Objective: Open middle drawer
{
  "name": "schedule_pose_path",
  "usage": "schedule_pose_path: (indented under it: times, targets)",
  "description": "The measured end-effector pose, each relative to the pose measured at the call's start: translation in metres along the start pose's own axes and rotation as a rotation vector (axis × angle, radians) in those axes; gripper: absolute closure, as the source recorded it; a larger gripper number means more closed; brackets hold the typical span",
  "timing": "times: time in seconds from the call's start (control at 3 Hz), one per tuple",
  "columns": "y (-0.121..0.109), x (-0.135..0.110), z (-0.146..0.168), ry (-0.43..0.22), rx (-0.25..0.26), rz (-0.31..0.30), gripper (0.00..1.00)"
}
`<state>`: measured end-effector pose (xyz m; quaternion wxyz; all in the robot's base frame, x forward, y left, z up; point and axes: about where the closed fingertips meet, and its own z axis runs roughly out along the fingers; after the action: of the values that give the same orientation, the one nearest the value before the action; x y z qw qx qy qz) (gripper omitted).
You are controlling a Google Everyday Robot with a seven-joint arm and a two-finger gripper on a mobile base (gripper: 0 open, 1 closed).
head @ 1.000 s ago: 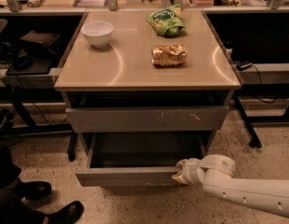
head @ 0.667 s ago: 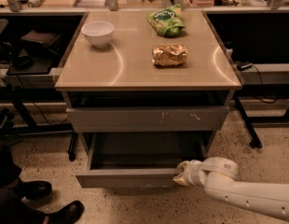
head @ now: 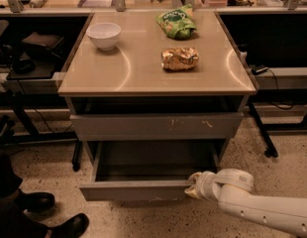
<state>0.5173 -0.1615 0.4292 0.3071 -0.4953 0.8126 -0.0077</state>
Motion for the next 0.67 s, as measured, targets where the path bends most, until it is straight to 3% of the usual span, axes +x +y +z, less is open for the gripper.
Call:
schedule_pose_path:
  times: [0.67]
  targets:
    - [0.0047,0.0043,-0.0017,-0.006,0.003,0.001,1.0]
